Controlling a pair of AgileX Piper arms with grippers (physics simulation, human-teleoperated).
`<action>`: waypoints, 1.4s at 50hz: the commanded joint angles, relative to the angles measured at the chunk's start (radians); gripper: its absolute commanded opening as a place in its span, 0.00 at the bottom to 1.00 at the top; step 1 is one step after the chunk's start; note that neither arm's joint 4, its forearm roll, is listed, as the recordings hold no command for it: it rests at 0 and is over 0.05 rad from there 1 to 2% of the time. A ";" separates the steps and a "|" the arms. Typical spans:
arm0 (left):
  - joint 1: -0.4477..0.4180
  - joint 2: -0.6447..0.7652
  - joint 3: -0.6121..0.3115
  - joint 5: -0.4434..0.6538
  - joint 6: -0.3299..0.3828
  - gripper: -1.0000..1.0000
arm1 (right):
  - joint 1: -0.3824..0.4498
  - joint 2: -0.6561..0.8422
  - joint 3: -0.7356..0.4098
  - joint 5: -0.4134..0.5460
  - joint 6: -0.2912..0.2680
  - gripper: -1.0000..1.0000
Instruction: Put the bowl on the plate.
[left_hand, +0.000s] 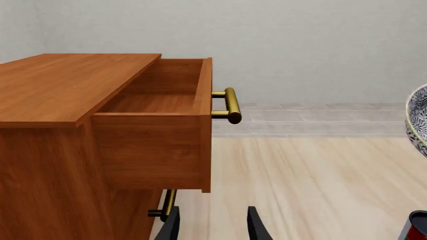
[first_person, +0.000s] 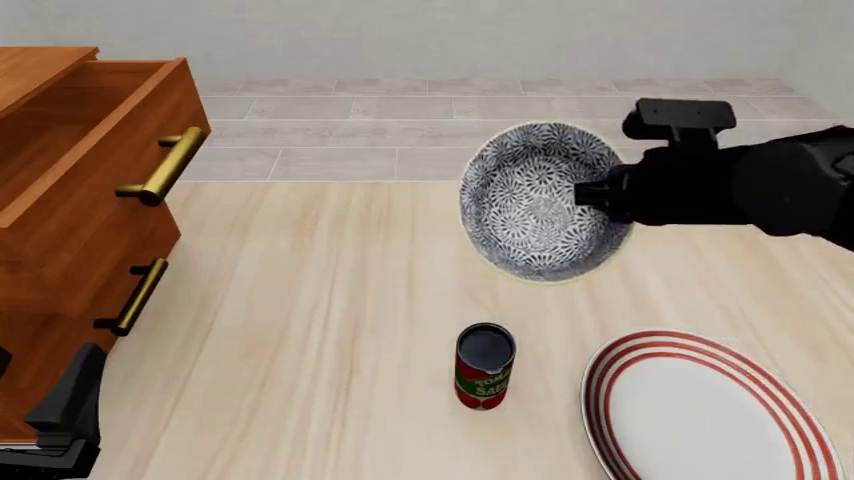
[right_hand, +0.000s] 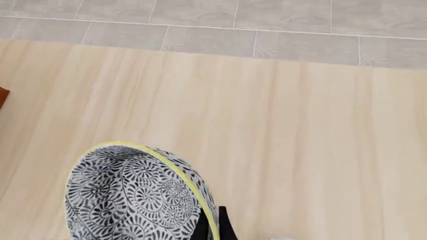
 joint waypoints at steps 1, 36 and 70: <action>0.000 0.000 0.000 0.000 0.000 1.00 | -0.048 -0.089 0.059 0.017 0.005 0.00; 0.000 0.000 0.000 0.000 0.000 1.00 | -0.171 -0.264 0.257 0.066 0.021 0.00; 0.000 0.000 0.000 0.000 0.000 1.00 | -0.285 -0.422 0.376 0.188 0.004 0.00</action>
